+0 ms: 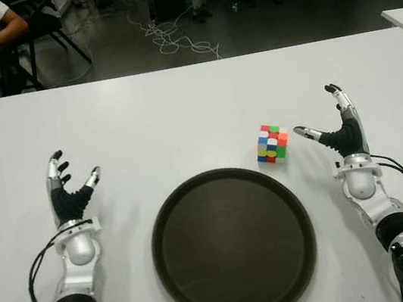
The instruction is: Pick up the Rubik's Cube and put it in the plate
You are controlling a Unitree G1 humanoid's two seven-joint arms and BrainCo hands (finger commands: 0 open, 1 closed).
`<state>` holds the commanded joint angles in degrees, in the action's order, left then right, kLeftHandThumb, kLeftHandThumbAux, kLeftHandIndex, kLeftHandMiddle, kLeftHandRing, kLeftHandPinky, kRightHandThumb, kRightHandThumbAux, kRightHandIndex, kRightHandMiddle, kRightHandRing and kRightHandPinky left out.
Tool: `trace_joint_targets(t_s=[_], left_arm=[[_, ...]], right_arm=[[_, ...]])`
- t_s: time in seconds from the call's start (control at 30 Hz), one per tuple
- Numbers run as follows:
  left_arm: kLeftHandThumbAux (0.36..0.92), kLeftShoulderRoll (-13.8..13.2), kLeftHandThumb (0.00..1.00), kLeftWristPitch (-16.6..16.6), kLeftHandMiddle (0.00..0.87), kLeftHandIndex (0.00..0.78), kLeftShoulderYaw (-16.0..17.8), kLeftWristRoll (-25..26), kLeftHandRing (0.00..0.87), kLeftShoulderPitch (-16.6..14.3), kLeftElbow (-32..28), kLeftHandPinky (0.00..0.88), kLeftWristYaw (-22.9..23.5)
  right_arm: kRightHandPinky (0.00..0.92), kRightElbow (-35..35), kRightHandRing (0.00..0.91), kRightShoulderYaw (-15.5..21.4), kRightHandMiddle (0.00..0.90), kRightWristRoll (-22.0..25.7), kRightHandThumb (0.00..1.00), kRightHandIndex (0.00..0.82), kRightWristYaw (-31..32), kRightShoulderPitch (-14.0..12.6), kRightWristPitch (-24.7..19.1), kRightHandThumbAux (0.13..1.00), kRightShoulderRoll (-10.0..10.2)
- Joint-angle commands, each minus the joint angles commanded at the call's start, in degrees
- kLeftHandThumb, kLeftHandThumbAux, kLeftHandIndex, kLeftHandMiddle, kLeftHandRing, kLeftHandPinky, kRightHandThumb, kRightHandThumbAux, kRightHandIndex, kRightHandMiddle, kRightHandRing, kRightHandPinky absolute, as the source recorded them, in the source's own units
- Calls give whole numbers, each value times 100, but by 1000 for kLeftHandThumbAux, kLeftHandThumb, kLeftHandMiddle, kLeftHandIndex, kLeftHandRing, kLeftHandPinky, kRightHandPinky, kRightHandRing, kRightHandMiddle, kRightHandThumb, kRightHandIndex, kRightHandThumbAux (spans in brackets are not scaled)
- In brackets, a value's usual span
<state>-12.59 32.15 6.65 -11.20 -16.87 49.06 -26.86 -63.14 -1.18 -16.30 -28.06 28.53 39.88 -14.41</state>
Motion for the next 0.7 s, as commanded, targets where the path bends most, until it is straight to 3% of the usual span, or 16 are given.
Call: trace_joint_targets(t_s=[0.17, 0.33, 0.6, 0.7], left_arm=[[738, 1, 11, 24, 113, 75, -5, -26, 154, 6, 3, 223, -16], [737, -2, 3, 0, 100, 68, -1, -46, 128, 17, -18, 161, -17], [738, 15, 3, -15, 103, 62, 13, -29, 145, 11, -6, 224, -9], [744, 14, 6, -27, 109, 64, 19, -21, 148, 1, -5, 210, -5]], right_arm=[[65, 6, 27, 19, 16, 34, 0, 63, 27, -8, -8, 705, 10], [51, 11, 17, -5, 14, 16, 0, 63, 14, -6, -30, 708, -8], [58, 3, 19, -12, 17, 20, 0, 64, 21, -13, -22, 688, -10], [71, 8, 26, -4, 18, 37, 0, 65, 44, -5, -20, 676, -10]])
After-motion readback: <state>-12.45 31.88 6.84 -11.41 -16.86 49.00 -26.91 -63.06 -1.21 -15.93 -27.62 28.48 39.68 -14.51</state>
